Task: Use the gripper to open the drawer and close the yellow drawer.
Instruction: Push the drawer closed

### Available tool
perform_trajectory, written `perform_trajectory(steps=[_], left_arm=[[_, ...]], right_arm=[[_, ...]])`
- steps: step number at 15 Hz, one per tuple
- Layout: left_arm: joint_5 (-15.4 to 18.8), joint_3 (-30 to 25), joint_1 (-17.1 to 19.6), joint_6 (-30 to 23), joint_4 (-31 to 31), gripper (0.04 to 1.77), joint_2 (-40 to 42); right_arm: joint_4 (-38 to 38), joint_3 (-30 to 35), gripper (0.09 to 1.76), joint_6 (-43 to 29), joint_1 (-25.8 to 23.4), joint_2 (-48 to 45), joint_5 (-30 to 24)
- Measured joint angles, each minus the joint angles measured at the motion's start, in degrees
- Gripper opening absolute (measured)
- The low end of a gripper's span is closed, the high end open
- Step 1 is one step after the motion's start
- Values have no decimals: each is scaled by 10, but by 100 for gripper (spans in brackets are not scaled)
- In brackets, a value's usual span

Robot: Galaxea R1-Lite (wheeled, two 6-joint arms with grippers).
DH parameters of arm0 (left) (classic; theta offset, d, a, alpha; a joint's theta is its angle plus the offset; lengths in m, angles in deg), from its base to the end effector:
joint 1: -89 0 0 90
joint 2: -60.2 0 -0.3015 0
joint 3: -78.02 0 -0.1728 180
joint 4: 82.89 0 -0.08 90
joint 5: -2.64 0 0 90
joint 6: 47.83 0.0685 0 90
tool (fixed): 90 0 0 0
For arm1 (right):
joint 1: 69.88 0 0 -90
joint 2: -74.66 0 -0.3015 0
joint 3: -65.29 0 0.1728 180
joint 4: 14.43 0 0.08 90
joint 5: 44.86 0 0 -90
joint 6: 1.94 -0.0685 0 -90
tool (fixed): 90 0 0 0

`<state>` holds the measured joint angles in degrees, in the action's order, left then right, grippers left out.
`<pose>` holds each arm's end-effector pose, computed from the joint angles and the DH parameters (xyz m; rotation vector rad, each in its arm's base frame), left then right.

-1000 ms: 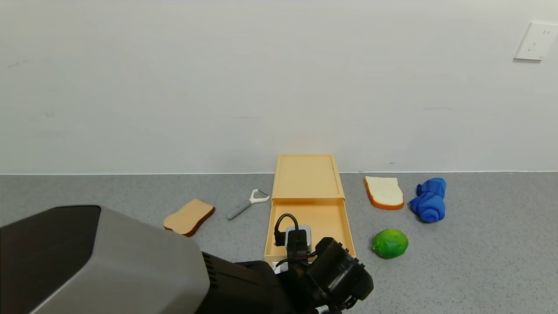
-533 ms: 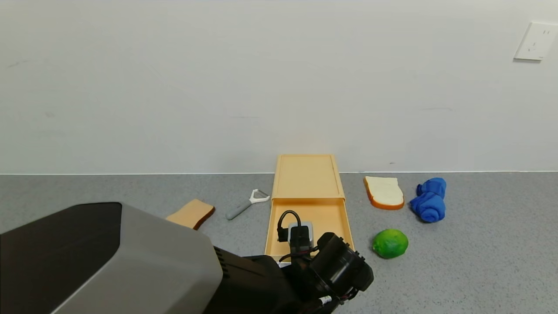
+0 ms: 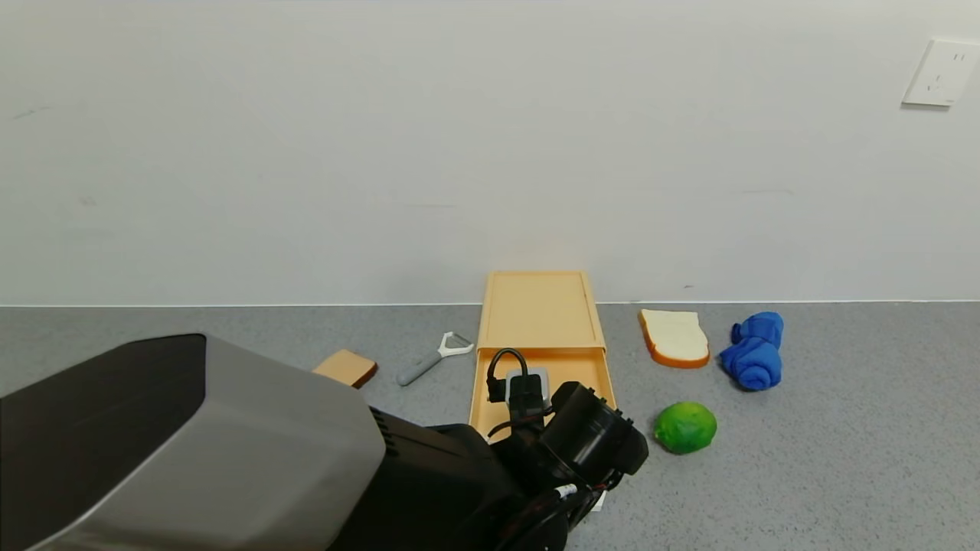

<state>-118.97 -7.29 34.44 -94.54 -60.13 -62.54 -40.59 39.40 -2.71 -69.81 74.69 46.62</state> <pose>0.2629 -0.3075 0.0651 -0.1678 0.7353 -0.0835 0.0025 -0.0018 0.0748 0.0134 0.0051 -0.0246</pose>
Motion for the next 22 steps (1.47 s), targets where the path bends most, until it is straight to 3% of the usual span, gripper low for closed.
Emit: perform_trajectory(steps=[22], left_arm=[[6, 103, 61, 66, 0, 11, -49]], right_arm=[[0, 0, 171, 0, 0, 0, 0]])
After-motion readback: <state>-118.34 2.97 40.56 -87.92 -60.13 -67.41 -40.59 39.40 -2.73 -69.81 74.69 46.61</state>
